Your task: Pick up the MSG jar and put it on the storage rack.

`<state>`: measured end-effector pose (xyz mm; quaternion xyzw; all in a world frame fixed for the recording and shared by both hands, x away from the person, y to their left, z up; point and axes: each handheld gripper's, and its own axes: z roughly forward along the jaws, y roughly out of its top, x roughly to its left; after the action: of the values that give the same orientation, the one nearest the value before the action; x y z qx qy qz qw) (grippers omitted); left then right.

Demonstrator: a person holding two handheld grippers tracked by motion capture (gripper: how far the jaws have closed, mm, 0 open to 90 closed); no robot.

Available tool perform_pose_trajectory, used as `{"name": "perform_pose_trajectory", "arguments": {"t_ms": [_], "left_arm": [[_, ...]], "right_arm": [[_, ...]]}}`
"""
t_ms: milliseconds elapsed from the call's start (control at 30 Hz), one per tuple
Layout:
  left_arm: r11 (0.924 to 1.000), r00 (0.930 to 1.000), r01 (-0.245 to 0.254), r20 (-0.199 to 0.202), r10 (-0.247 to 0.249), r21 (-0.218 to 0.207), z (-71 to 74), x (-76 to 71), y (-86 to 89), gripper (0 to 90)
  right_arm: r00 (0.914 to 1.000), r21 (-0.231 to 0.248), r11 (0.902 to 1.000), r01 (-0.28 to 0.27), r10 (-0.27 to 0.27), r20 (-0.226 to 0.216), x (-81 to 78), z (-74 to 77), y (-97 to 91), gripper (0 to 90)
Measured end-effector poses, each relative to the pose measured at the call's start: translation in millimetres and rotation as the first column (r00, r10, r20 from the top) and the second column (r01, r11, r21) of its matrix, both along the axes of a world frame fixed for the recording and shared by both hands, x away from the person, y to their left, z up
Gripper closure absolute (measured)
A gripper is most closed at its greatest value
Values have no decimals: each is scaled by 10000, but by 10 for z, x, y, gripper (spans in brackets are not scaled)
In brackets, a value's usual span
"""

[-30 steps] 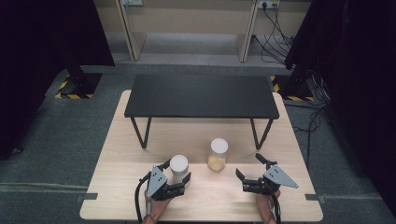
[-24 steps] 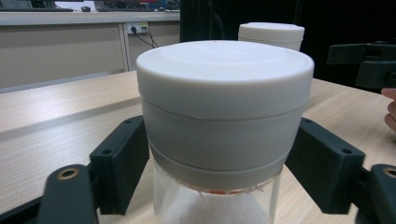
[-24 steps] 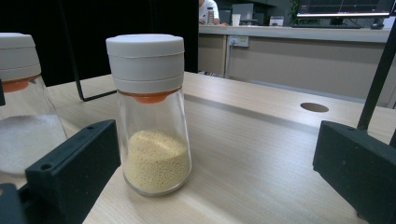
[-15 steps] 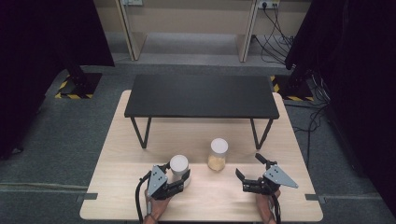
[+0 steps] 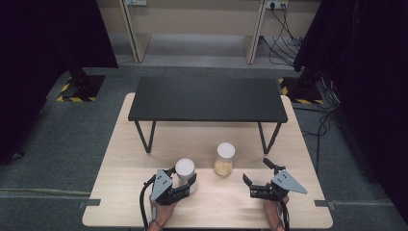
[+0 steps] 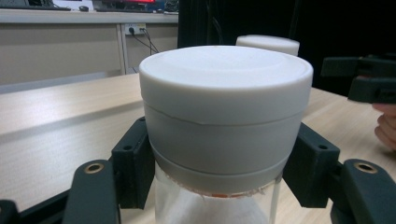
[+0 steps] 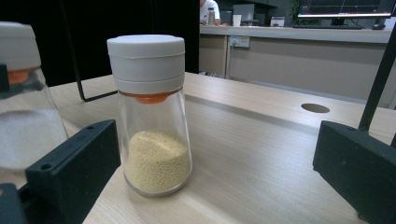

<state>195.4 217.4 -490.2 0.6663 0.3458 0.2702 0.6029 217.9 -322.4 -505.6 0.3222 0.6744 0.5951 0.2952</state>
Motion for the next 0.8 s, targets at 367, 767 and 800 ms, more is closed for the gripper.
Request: {"name": "perform_pose_trajectory", "arguments": {"t_ms": [367,767,800], "left_arm": [[9994,9996,262,64,-263,210,326,111,64,347],[9996,9999,146,-17,-145,228,1029,255,346,348],[9997,9999,123,7,-124,214,1094,270,371,348]], "right_arm": [[10000,-2,10000,6,-6,-6,-1,1,0,6],[10000,2,10000,-12,12,-19,1,2,-2,6],[10000,10,10000,-14,14,-15,2,0,-3,6]]}}
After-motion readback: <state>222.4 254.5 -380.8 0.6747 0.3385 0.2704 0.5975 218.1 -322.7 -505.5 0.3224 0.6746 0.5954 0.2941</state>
